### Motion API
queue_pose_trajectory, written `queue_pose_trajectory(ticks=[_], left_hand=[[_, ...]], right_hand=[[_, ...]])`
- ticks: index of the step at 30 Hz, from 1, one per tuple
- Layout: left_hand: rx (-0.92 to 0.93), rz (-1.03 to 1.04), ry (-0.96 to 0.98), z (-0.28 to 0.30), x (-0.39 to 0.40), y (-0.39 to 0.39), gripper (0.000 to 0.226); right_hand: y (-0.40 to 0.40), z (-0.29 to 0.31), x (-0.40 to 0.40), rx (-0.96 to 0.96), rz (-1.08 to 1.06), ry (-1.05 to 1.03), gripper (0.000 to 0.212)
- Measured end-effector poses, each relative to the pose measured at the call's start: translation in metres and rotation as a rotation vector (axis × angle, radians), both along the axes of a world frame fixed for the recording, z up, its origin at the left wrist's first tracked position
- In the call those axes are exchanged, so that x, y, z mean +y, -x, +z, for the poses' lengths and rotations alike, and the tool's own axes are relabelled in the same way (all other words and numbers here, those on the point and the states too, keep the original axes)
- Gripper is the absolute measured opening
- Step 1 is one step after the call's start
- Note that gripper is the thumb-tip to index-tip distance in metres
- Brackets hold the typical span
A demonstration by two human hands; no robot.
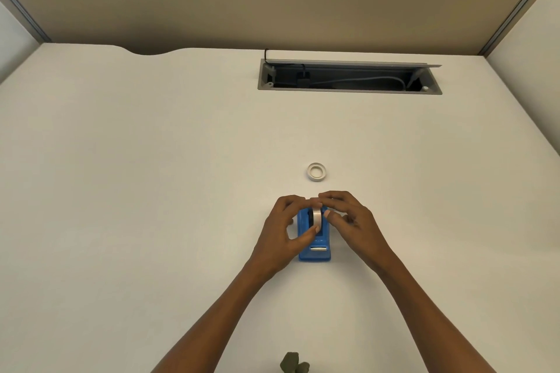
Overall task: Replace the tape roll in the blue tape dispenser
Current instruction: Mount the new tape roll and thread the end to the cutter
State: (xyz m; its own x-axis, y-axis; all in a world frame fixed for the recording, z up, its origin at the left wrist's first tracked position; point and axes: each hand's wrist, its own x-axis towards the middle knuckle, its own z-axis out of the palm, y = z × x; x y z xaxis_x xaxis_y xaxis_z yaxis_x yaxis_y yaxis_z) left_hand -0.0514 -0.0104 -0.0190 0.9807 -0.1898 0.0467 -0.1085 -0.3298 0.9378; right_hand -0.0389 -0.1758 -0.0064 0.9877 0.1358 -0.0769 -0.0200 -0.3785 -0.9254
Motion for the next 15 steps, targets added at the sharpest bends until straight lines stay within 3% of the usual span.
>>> queue_pose_trajectory(ticks=[8, 15], left_hand=[[0.028, -0.018, -0.001, -0.0015, 0.0023, -0.0016, 0.041], [0.046, -0.022, 0.016, -0.0015, 0.0022, -0.0026, 0.046]], right_hand=[[0.0009, 0.0014, -0.0014, 0.032, 0.013, -0.065, 0.032], [0.0049, 0.0023, -0.0024, -0.12, 0.028, 0.003, 0.023]])
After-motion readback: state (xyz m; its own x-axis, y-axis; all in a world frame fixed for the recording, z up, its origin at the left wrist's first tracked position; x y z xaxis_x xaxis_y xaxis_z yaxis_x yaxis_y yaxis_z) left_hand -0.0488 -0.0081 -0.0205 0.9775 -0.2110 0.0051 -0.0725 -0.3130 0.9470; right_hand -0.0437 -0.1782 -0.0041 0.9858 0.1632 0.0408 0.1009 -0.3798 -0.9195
